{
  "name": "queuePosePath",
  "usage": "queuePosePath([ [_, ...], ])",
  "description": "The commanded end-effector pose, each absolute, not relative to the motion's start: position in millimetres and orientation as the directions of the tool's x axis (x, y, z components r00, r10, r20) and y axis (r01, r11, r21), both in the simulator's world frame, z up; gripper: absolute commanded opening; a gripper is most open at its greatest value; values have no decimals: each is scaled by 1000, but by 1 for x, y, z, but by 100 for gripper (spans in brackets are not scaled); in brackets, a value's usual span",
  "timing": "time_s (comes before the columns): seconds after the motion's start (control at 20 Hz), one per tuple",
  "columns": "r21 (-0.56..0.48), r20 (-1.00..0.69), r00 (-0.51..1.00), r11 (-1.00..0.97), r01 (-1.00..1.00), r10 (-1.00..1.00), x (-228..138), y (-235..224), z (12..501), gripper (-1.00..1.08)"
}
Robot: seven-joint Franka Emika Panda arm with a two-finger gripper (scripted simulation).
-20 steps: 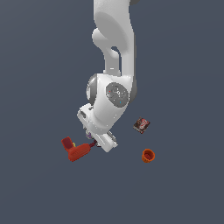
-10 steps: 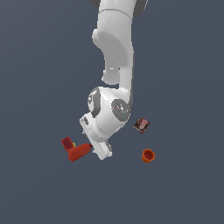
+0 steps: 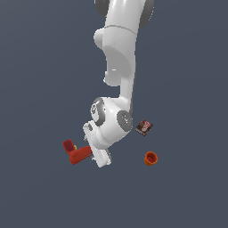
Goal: Pick up a designated object from a clutter of objects.
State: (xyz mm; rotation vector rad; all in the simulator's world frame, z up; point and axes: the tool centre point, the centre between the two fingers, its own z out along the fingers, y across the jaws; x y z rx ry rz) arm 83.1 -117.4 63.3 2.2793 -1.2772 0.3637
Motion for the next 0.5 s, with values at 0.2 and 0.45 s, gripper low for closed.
queuePosePath([
  [0.2, 280, 489, 496, -409, -868, -717, 85, -121, 53, 108],
  [0.45, 279, 492, 494, -407, -870, -717, 85, -121, 52, 108],
])
